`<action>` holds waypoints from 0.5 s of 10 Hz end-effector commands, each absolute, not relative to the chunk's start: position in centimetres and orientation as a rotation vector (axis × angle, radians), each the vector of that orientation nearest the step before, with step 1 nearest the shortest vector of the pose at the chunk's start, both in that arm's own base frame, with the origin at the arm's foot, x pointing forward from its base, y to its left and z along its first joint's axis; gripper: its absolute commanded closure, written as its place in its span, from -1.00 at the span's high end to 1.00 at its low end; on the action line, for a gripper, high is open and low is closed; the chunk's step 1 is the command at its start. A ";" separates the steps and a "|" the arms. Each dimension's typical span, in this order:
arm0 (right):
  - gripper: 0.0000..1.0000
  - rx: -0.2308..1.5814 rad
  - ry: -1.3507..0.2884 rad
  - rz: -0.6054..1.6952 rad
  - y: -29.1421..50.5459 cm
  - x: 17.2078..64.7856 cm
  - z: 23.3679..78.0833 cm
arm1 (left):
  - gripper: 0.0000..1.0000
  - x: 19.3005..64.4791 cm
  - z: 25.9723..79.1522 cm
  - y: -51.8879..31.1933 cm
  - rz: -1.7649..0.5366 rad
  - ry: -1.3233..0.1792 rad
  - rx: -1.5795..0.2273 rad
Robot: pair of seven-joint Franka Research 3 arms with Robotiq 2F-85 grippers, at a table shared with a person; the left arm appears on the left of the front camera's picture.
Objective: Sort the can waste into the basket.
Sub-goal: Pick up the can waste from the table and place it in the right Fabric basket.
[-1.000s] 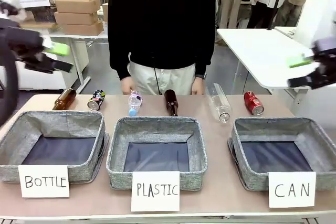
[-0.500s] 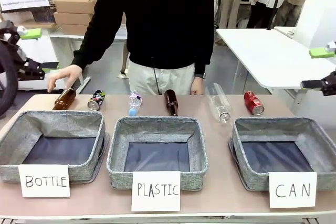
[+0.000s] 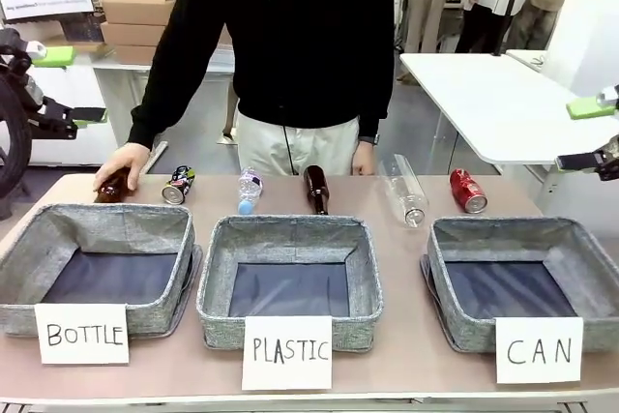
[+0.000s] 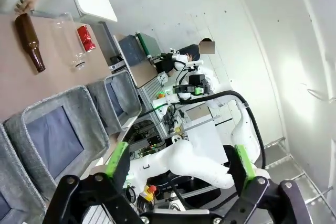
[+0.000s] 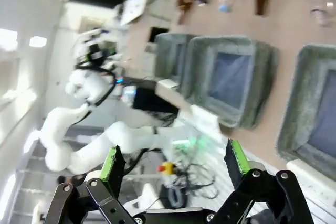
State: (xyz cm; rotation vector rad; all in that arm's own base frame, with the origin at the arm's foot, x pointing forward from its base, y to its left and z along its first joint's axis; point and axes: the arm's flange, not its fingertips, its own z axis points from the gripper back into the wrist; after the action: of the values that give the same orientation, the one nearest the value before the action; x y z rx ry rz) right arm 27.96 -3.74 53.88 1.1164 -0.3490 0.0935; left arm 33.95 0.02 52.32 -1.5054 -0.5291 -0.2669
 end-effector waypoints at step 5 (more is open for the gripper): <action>1.00 -0.039 -0.140 -0.050 1.6 44.0 50.1 | 1.00 34.1 52.2 -0.2 -0.284 -0.559 -1.527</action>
State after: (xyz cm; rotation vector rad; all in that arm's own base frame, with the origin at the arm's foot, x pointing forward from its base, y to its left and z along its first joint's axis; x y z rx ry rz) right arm 42.46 3.13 49.38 0.3032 -0.3713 0.0747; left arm 34.10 0.01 52.13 -1.5082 -0.5317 -0.2631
